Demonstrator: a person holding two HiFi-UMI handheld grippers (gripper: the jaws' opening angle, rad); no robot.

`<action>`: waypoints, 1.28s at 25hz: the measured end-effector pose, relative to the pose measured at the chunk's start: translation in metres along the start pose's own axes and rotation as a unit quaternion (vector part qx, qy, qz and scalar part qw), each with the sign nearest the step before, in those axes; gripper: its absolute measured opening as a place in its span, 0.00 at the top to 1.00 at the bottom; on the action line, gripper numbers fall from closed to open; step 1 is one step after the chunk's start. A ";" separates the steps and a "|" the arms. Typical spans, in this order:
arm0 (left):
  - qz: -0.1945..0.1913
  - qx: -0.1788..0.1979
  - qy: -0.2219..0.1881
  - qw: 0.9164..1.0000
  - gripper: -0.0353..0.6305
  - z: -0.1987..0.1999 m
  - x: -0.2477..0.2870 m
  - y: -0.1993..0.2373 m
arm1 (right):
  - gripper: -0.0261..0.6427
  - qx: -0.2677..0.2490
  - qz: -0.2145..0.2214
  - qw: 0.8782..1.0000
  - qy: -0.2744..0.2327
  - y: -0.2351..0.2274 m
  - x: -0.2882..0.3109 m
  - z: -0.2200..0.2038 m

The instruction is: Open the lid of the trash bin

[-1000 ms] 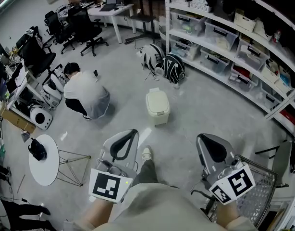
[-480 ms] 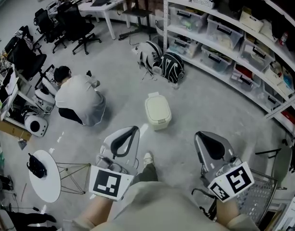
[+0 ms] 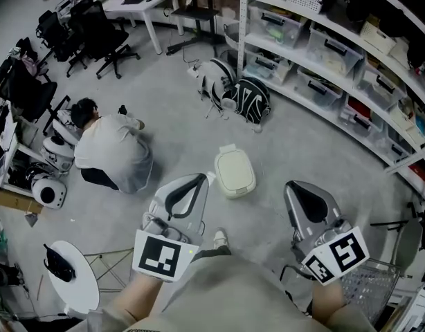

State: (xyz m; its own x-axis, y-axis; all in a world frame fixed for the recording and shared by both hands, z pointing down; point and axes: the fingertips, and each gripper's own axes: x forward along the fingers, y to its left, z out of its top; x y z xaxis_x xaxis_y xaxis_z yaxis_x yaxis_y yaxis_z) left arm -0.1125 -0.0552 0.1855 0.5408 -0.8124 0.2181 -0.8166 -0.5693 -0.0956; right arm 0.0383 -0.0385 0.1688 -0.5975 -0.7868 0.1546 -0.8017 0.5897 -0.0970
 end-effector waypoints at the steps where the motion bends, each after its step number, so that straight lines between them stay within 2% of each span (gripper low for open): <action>1: -0.002 0.001 0.001 1.000 0.94 0.000 0.006 0.008 | 0.96 0.000 -0.003 1.000 -0.001 -0.004 0.010 0.002; 7: -0.007 0.008 0.007 1.000 0.94 -0.010 0.028 0.037 | 0.96 0.001 -0.015 1.000 -0.006 -0.018 0.047 0.006; 11: -0.001 -0.003 0.011 1.000 0.94 -0.016 0.037 0.044 | 0.96 0.008 -0.012 1.000 0.002 -0.026 0.056 0.000; 17: 0.017 -0.012 0.025 0.999 0.94 -0.019 0.051 0.045 | 0.96 0.028 0.010 0.999 0.016 -0.045 0.068 -0.009; 21: 0.037 -0.033 0.051 0.998 0.94 -0.034 0.061 0.041 | 0.96 0.040 0.027 0.998 0.032 -0.059 0.074 -0.020; 23: 0.042 -0.037 0.060 0.997 0.94 -0.043 0.067 0.039 | 0.96 0.046 0.034 0.998 0.040 -0.067 0.079 -0.028; 27: 0.041 -0.007 0.079 0.996 0.94 -0.065 0.083 0.038 | 0.96 0.050 0.042 0.996 0.063 -0.083 0.092 -0.055; 32: 0.046 -0.024 0.116 0.992 0.94 -0.102 0.102 0.041 | 0.96 0.067 0.048 0.991 0.104 -0.098 0.111 -0.104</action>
State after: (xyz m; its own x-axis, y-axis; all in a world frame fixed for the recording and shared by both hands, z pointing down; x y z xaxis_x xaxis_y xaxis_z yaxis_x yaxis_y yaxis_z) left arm -0.1115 -0.1480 0.3029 0.4065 -0.8067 0.4290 -0.8721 -0.4826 -0.0811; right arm 0.0520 -0.1647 0.2977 -0.6668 -0.6649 0.3366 -0.7440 0.6202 -0.2487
